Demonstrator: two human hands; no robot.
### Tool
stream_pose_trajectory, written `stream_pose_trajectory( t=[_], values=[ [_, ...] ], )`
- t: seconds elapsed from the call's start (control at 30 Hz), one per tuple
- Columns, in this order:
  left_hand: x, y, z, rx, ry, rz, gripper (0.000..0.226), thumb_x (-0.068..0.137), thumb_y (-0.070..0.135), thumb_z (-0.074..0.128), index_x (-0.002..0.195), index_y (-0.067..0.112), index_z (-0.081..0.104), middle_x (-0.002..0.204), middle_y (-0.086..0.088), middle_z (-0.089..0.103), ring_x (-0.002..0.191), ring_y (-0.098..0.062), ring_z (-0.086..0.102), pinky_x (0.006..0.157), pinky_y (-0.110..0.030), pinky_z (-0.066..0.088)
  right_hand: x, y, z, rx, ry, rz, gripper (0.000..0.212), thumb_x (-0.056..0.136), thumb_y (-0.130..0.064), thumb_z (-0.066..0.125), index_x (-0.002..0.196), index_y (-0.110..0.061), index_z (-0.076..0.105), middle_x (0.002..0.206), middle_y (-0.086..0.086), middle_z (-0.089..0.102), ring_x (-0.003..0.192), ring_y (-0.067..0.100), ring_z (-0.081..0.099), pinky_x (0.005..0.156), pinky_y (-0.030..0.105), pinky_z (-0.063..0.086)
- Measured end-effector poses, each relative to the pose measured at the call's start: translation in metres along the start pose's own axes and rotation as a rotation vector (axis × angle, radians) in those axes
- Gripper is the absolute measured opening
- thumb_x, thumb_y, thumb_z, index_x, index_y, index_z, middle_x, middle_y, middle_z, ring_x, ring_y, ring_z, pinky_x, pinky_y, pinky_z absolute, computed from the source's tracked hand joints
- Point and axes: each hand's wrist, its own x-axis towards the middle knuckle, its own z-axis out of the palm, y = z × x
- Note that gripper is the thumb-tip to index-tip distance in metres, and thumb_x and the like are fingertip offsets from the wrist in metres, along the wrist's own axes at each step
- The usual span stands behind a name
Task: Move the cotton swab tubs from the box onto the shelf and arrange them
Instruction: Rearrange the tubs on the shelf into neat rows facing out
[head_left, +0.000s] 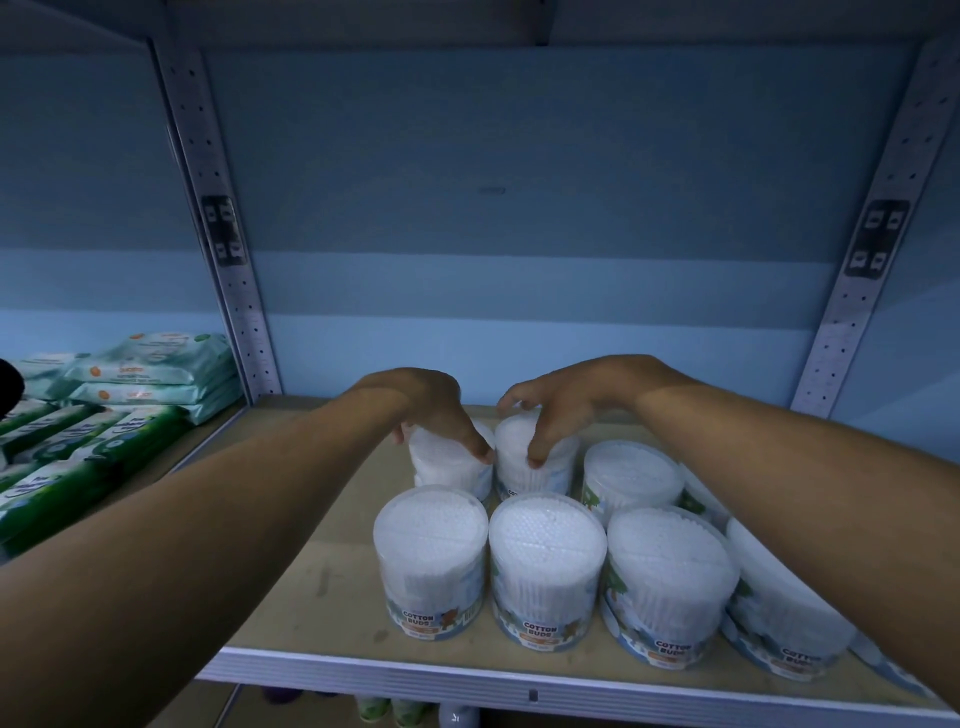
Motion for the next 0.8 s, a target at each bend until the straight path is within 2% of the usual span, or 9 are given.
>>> stream_pose_trajectory(
  t=[0.1,0.13,0.23,0.47,0.8],
  values=[
    [-0.002,-0.002,-0.003,-0.061,-0.022,0.051,0.09,0.068,0.055,0.083,0.144,0.025,0.045,0.144,0.003,0.047,0.126,-0.024,0.05,0.096,-0.038,0.055,-0.003,-0.004,0.001,-0.023,0.067,0.048,0.08,0.075,-0.062,0.075,0.144,-0.037,0.043,0.142,-0.009,0.045,0.089,0.014,0.062,0.085,0.03,0.052],
    [-0.002,-0.003,-0.003,-0.073,-0.03,0.056,0.09,0.067,0.053,0.084,0.144,0.027,0.046,0.144,0.004,0.047,0.126,-0.023,0.051,0.095,-0.037,0.055,-0.003,-0.005,0.002,-0.026,0.071,0.057,0.079,0.075,-0.063,0.075,0.142,-0.035,0.045,0.141,-0.008,0.046,0.086,0.015,0.064,0.086,0.031,0.053],
    [-0.003,-0.004,0.0,-0.066,-0.02,0.055,0.085,0.067,0.049,0.086,0.141,0.027,0.051,0.141,0.004,0.05,0.121,-0.023,0.054,0.092,-0.036,0.057,-0.002,-0.007,0.002,-0.022,0.058,0.065,0.079,0.072,-0.061,0.078,0.14,-0.034,0.048,0.141,-0.006,0.046,0.094,0.023,0.068,0.092,0.036,0.056],
    [-0.003,-0.002,0.0,-0.069,-0.022,0.037,0.078,0.068,0.048,0.086,0.134,0.021,0.057,0.133,-0.003,0.055,0.117,-0.028,0.057,0.09,-0.038,0.059,-0.001,-0.013,0.001,-0.012,0.027,0.056,0.082,0.07,-0.052,0.082,0.142,-0.034,0.047,0.14,-0.004,0.047,0.107,0.027,0.064,0.09,0.036,0.058],
    [-0.007,-0.001,0.0,-0.055,-0.035,0.023,0.076,0.064,0.05,0.087,0.127,0.018,0.06,0.125,-0.002,0.06,0.112,-0.027,0.059,0.084,-0.039,0.061,-0.009,-0.017,0.005,-0.016,0.018,0.041,0.08,0.072,-0.051,0.08,0.144,-0.037,0.046,0.141,-0.006,0.046,0.107,0.025,0.063,0.088,0.033,0.058]
  ],
)
